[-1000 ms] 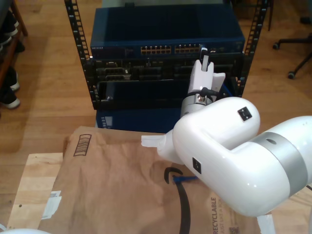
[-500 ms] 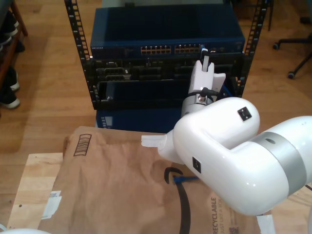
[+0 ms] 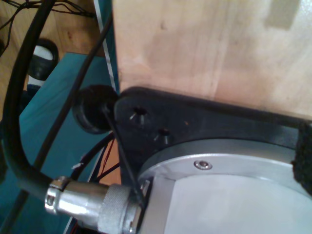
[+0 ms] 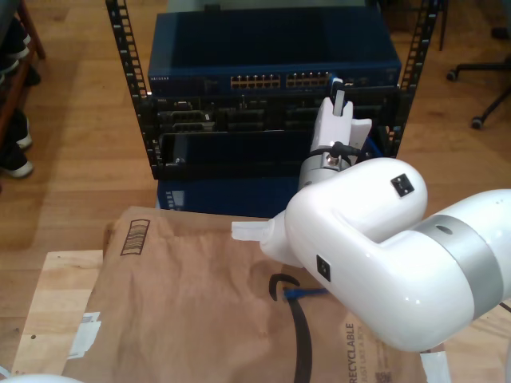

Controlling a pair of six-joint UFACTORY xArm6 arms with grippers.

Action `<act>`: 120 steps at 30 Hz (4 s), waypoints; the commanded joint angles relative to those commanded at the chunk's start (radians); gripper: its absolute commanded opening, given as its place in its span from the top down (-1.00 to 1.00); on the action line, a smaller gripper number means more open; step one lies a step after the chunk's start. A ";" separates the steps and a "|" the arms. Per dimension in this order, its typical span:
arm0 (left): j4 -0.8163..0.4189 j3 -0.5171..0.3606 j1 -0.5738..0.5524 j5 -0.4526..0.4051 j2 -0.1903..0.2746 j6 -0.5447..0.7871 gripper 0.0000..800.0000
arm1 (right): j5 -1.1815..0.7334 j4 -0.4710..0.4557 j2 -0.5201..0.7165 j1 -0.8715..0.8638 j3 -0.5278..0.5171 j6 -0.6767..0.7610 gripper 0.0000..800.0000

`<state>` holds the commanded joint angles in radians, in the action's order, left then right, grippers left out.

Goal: Grab the cable and plug it in

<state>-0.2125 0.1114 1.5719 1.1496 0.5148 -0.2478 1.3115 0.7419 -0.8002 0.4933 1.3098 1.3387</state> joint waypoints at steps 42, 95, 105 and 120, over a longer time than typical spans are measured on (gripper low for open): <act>0.000 0.000 0.000 0.000 0.000 0.000 -1.00 | -0.028 -0.003 0.000 0.003 0.014 0.002 1.00; 0.000 0.000 0.000 0.000 0.000 0.000 -1.00 | -0.516 -0.261 0.614 -0.212 -0.655 -0.166 -0.49; 0.000 0.000 0.000 0.000 0.000 0.000 -1.00 | -1.005 -0.341 0.807 -0.493 -0.704 -0.496 -0.83; 0.000 0.000 0.000 0.000 0.000 0.000 -1.00 | -1.516 -0.342 1.065 -0.961 -0.763 -0.931 -0.98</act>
<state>-0.2125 0.1114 1.5719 1.1496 0.5148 -0.2478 -0.2045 0.3997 0.2647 -0.4672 0.5472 0.4074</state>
